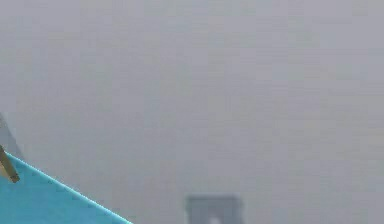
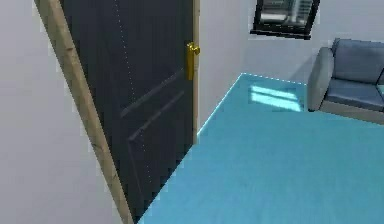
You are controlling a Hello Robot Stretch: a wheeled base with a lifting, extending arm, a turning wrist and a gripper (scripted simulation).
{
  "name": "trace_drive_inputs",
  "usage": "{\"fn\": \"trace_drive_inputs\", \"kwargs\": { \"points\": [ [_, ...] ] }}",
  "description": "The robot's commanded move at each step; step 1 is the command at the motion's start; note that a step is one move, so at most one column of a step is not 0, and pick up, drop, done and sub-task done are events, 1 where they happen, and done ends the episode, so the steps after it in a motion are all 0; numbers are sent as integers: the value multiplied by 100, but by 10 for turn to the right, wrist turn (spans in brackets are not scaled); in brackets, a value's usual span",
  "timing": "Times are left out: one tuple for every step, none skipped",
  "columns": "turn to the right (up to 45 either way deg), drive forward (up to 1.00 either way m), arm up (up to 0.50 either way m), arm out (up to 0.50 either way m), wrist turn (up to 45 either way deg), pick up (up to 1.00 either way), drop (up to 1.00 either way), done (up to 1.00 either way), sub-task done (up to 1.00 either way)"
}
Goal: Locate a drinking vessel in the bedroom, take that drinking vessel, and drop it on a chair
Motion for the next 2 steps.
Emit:
{"fn": "trace_drive_inputs", "kwargs": {
  "points": [
    [-450,0,0,0,0,0,0,0,0],
    [-150,0,0,0,0,0,0,0,0]
  ]
}}
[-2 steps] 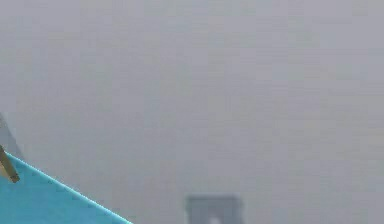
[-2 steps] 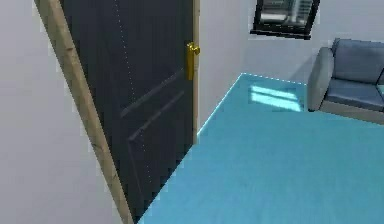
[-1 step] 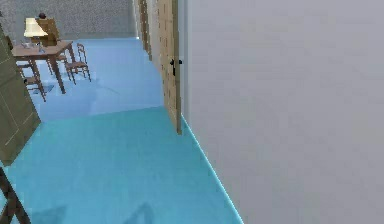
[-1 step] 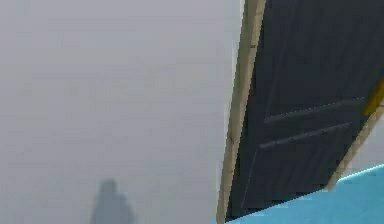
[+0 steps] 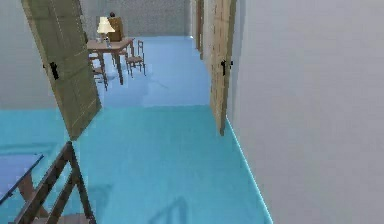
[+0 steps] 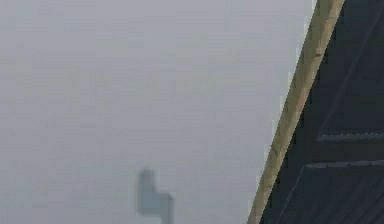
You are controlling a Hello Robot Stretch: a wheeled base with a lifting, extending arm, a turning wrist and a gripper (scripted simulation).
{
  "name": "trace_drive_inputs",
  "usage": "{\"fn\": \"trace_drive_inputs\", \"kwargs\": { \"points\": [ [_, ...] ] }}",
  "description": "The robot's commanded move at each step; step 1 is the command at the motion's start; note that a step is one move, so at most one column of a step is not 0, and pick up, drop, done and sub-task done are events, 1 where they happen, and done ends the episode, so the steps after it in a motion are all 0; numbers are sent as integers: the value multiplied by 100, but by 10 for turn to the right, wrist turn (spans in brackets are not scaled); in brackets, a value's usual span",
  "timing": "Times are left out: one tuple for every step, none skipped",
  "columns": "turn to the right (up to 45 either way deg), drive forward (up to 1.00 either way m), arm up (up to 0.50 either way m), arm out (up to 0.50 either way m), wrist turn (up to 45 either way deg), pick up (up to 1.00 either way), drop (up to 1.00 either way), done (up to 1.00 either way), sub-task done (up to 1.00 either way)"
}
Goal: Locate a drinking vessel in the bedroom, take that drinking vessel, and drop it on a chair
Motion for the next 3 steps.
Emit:
{"fn": "trace_drive_inputs", "kwargs": {
  "points": [
    [0,90,0,0,0,0,0,0,0],
    [-210,0,0,0,0,0,0,0,0],
    [0,100,0,0,0,0,0,0,0]
  ]
}}
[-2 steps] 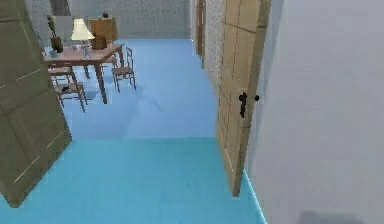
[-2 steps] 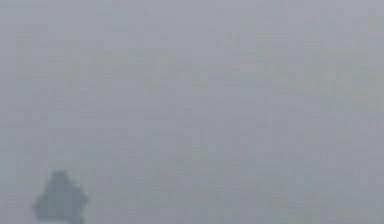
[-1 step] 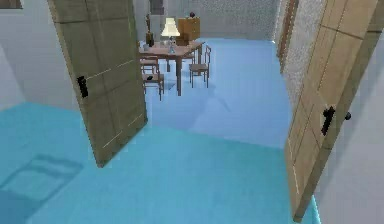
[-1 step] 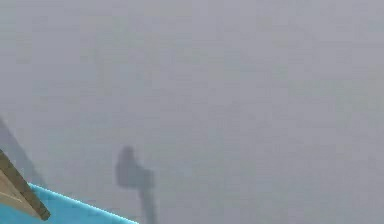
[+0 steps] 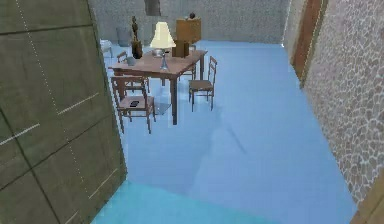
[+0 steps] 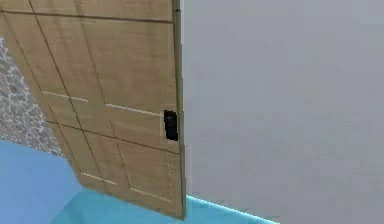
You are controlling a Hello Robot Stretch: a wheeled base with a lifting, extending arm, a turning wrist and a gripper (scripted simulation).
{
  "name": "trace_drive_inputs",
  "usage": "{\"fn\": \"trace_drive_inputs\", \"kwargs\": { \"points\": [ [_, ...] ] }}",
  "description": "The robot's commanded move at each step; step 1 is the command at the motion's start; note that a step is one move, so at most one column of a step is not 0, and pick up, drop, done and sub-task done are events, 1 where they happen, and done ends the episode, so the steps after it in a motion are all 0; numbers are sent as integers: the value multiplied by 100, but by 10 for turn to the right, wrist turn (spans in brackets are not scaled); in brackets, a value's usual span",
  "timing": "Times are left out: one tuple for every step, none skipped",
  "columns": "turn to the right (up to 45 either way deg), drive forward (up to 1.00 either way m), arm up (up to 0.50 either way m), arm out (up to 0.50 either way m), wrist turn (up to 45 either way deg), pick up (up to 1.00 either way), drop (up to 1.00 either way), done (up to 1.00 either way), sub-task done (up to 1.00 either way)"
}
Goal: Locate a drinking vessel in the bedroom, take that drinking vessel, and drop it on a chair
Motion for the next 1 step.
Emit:
{"fn": "trace_drive_inputs", "kwargs": {
  "points": [
    [0,100,0,0,0,0,0,0,0]
  ]
}}
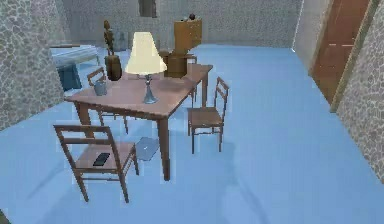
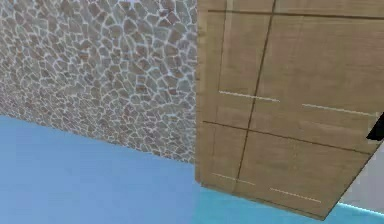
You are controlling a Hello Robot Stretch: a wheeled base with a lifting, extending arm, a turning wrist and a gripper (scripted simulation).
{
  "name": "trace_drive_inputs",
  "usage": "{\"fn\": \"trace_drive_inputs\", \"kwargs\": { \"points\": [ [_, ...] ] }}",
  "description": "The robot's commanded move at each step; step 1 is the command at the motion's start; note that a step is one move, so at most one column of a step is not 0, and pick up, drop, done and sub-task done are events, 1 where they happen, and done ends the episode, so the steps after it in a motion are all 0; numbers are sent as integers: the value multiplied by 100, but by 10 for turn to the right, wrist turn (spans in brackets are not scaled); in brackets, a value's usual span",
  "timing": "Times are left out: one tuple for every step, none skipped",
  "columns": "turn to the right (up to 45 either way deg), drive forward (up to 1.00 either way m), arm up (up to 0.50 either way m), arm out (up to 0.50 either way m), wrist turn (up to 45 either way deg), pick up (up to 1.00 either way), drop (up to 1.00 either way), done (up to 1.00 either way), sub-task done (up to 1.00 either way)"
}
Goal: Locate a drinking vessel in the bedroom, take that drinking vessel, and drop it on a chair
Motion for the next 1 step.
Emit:
{"fn": "trace_drive_inputs", "kwargs": {
  "points": [
    [0,80,0,0,0,0,0,0,0]
  ]
}}
